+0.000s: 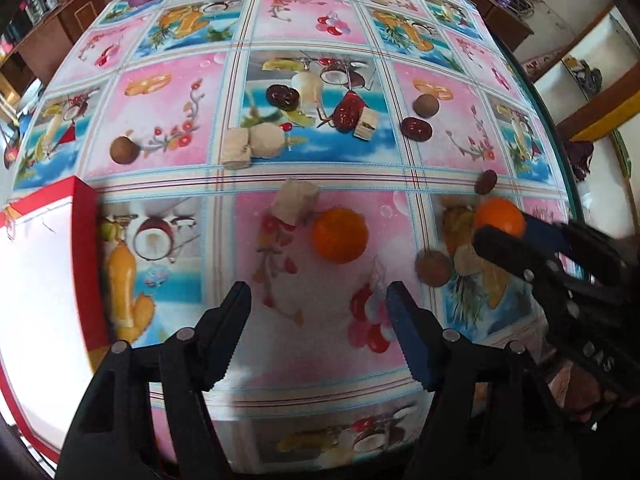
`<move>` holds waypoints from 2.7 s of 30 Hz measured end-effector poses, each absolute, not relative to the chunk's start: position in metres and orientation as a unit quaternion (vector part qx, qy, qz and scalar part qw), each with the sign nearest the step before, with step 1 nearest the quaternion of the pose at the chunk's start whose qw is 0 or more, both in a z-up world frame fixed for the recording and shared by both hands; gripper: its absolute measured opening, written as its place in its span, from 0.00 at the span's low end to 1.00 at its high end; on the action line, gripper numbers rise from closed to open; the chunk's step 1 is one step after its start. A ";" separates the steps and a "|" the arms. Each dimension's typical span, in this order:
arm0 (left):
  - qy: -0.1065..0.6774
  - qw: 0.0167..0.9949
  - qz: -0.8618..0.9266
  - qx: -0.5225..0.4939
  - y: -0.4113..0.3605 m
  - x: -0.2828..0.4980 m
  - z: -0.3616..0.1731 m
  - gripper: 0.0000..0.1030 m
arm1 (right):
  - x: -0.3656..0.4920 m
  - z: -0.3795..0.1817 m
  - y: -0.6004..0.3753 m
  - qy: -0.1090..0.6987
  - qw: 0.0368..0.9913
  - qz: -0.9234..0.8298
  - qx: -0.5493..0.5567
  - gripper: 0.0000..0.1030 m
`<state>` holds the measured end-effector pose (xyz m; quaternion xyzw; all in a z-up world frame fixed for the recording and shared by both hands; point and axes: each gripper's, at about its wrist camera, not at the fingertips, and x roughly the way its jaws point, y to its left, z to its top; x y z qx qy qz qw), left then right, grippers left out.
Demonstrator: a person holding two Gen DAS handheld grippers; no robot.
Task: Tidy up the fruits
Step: 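Grasp an orange with the right tool while the left tool grasps another orange, then carry both oranges over the white tray and open both tools to release them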
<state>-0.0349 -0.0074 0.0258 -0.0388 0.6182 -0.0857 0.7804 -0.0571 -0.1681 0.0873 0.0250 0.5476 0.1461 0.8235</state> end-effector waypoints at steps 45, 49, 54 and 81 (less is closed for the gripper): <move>0.533 0.831 0.147 -0.061 0.197 -0.139 0.076 0.32 | -0.045 0.094 0.082 0.515 0.772 0.359 -0.093 0.31; 0.541 0.824 0.156 -0.060 0.217 -0.146 0.065 0.32 | -0.041 0.076 0.118 0.537 0.754 0.362 -0.108 0.31; 0.555 0.817 0.150 -0.040 0.232 -0.146 0.052 0.32 | -0.035 0.052 0.136 0.563 0.743 0.343 -0.113 0.31; 0.546 0.823 0.153 -0.032 0.220 -0.128 0.072 0.41 | -0.058 0.075 0.063 0.544 0.776 0.306 -0.091 0.36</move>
